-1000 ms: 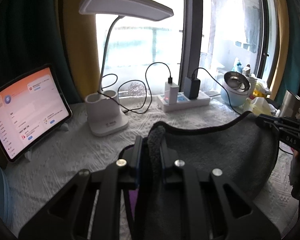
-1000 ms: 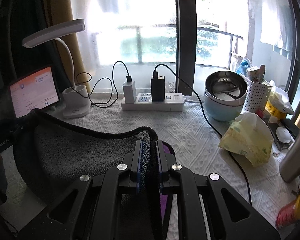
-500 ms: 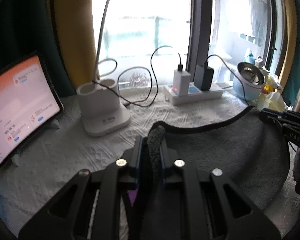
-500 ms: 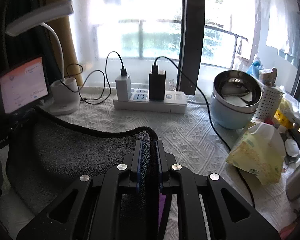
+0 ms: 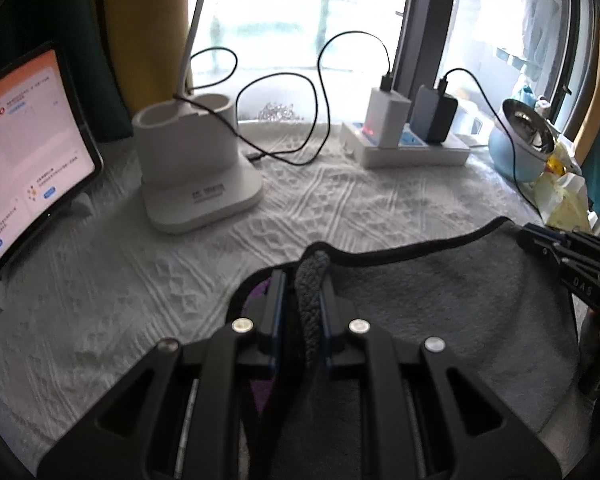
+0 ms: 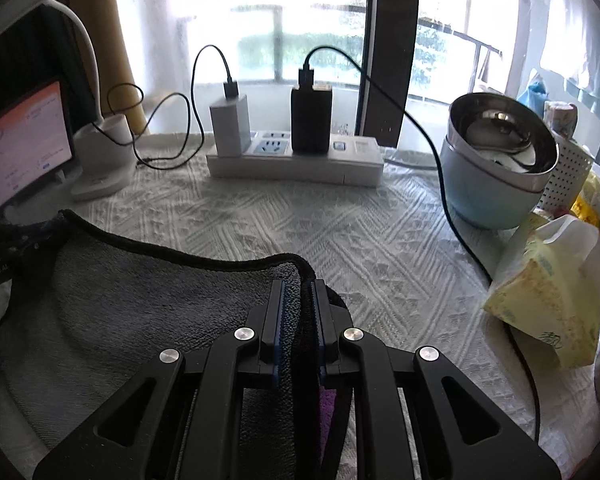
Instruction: Fold towel
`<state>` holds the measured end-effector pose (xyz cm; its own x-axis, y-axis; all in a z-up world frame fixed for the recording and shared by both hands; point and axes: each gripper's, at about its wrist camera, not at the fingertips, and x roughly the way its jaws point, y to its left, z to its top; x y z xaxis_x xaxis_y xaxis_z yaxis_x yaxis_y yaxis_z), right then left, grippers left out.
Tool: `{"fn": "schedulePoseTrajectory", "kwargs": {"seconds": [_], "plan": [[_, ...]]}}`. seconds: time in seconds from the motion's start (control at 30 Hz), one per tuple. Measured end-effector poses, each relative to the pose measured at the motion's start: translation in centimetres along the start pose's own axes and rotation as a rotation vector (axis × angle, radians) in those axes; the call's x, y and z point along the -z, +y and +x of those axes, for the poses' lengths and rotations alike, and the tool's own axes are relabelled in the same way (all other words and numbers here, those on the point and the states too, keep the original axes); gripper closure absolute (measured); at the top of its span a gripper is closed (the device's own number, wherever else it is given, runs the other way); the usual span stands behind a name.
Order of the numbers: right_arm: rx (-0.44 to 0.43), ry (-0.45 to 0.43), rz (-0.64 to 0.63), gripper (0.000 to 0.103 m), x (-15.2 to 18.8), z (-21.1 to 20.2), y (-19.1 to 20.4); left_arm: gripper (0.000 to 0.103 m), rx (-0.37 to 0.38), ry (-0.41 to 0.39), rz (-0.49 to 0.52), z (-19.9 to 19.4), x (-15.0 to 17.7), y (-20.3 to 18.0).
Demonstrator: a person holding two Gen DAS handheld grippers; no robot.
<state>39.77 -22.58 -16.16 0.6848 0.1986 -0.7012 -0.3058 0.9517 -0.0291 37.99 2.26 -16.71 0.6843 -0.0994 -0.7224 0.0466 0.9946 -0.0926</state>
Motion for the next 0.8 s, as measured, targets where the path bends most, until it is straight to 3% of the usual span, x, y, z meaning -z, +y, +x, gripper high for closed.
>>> {"fn": "schedulePoseTrajectory", "kwargs": {"seconds": [0.33, 0.47, 0.6, 0.63, 0.7, 0.73, 0.8], "plan": [[0.011, 0.091, 0.021, 0.089, 0.1, 1.8, -0.3, 0.085, -0.009, 0.070, 0.017, 1.5, -0.1, -0.4], [0.015, 0.096, 0.026, 0.083, 0.1, 1.9, -0.2, 0.083, -0.028, 0.076, 0.004, 1.4, -0.2, -0.6], [0.017, 0.099, 0.035, 0.080, 0.2, 1.9, -0.4, 0.066, -0.040, 0.080, -0.007, 0.8, -0.3, -0.6], [0.020, 0.100, 0.034, 0.080, 0.2, 1.9, -0.4, 0.051, -0.037, 0.080, -0.016, 0.5, -0.4, -0.6], [0.026, 0.102, 0.034, 0.075, 0.1, 1.9, -0.3, 0.031, -0.021, 0.073, -0.030, -0.1, -0.4, -0.5], [0.028, 0.103, 0.034, 0.073, 0.2, 1.9, -0.3, 0.026, -0.018, 0.064, -0.033, -0.5, -0.4, -0.5], [0.019, 0.109, 0.041, 0.065, 0.1, 1.9, -0.3, 0.024, -0.018, 0.054, -0.031, -1.2, -0.3, -0.7]]}}
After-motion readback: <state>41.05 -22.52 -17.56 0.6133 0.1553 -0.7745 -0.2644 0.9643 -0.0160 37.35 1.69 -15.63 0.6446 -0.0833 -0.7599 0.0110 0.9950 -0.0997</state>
